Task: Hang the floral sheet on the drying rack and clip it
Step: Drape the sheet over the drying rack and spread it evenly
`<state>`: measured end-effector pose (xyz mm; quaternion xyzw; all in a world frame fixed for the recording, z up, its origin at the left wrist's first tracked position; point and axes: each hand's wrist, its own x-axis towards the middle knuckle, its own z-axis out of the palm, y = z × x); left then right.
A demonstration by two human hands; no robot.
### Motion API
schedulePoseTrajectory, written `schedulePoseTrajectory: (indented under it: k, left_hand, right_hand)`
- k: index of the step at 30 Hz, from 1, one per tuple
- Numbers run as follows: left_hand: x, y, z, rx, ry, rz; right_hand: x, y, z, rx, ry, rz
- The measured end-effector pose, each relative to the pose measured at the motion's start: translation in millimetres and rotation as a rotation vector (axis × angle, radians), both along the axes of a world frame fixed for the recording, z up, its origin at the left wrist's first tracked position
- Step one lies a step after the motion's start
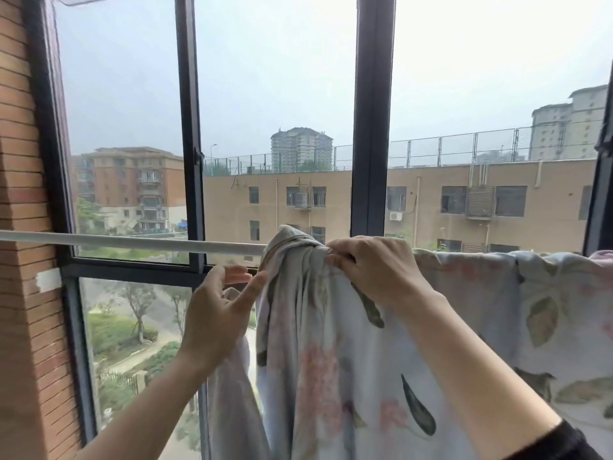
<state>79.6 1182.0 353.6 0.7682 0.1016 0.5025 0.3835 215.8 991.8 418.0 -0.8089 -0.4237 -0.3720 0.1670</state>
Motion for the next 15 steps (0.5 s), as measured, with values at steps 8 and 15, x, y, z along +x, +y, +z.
schedulePoseTrajectory:
  k: [8, 15]
  left_hand:
    - [3, -14, -73, -0.271, 0.243, -0.218]
    - [8, -32, -99, -0.315, 0.417, -0.23]
  right_hand:
    - [-3, -4, 0, -0.01, 0.009, 0.001]
    - [-6, -8, 1, 0.001, 0.012, 0.01]
